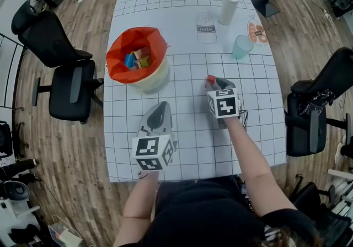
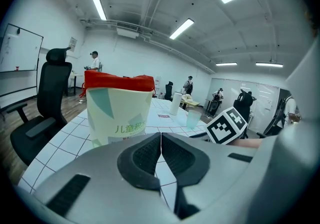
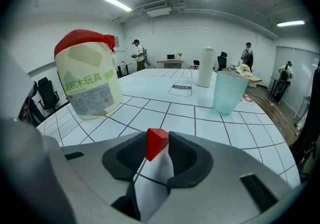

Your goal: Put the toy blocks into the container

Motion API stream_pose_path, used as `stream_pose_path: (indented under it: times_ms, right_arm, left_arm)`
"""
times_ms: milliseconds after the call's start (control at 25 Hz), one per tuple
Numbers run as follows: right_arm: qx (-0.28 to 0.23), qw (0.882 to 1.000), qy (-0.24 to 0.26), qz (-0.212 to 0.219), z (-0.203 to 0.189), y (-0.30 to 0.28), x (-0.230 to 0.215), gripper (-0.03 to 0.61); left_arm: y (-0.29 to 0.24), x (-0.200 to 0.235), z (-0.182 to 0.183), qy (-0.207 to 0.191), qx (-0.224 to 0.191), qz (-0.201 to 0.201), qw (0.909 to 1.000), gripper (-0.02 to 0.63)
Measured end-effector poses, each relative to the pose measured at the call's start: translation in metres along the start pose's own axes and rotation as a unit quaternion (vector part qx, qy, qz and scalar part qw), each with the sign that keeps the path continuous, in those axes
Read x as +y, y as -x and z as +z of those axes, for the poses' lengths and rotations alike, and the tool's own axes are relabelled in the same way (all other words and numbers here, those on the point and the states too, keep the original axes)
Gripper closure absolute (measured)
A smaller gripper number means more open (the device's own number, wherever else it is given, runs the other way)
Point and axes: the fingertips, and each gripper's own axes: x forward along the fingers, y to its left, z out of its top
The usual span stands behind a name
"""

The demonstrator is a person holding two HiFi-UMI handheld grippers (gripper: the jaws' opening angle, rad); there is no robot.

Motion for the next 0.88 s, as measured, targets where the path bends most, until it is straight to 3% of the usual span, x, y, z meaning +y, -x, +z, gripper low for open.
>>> stream_pose_path:
  times_ms: [280, 640, 880]
  right_arm:
    - [-0.004, 0.999, -0.038, 0.006, 0.004, -0.004, 0.006, 0.393]
    - [0.016, 0.999, -0.046, -0.020, 0.001, -0.009, 0.005, 0.394]
    - [0.023, 0.998, -0.058, -0.012, 0.001, -0.008, 0.005, 0.407]
  left_arm:
    - [-0.001, 0.003, -0.001, 0.001, 0.001, 0.001, 1.0000, 0.588]
    - [-0.003, 0.010, 0.000, 0.004, 0.002, 0.003, 1.0000, 0.587]
    - [-0.002, 0.009, 0.002, 0.005, -0.001, 0.000, 1.0000, 0.588]
